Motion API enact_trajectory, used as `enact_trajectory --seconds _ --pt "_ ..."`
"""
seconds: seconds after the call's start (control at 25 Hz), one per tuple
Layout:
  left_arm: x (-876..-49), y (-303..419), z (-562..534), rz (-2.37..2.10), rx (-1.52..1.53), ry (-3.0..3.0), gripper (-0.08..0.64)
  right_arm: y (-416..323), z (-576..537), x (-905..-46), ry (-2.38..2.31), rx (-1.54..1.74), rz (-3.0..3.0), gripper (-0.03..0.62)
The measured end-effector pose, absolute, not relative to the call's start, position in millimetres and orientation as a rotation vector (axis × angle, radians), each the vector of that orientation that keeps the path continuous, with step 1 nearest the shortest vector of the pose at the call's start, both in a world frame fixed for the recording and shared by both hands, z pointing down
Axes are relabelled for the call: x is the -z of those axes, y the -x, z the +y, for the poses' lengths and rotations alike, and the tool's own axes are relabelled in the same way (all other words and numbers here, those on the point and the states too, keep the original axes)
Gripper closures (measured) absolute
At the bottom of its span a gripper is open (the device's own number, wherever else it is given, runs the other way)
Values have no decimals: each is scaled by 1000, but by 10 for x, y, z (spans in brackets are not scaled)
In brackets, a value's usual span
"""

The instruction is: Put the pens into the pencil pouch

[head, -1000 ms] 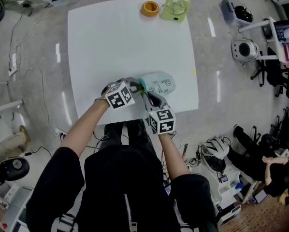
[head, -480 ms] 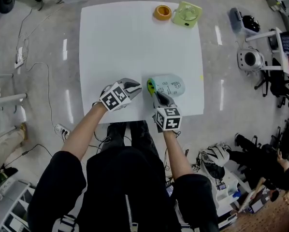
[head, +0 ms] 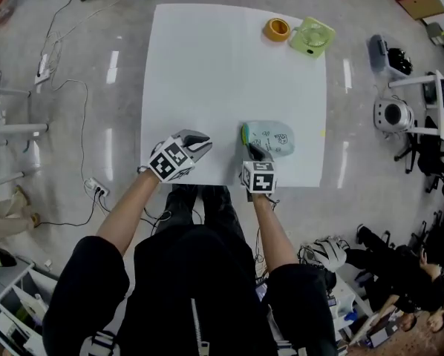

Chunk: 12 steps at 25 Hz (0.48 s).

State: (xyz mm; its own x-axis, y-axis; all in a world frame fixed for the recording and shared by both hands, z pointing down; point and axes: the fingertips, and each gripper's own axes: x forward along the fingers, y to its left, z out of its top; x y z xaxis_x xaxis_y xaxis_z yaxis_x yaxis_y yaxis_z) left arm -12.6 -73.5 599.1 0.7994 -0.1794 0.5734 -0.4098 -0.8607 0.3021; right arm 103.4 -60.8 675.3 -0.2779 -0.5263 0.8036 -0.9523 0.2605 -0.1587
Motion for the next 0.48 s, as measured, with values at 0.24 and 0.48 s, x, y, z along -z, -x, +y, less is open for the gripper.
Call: enact_trajectory --seconds 0.24,0.48 --pt "-5844 412 -691 -544 -695 -2563 502 -1048 -555 -6976 -1320 -870 -1835 526" --pt "-5747 689 -690 -650 -642 -2542 502 -1017 -550 -6950 -1318 -869 -1826 489"
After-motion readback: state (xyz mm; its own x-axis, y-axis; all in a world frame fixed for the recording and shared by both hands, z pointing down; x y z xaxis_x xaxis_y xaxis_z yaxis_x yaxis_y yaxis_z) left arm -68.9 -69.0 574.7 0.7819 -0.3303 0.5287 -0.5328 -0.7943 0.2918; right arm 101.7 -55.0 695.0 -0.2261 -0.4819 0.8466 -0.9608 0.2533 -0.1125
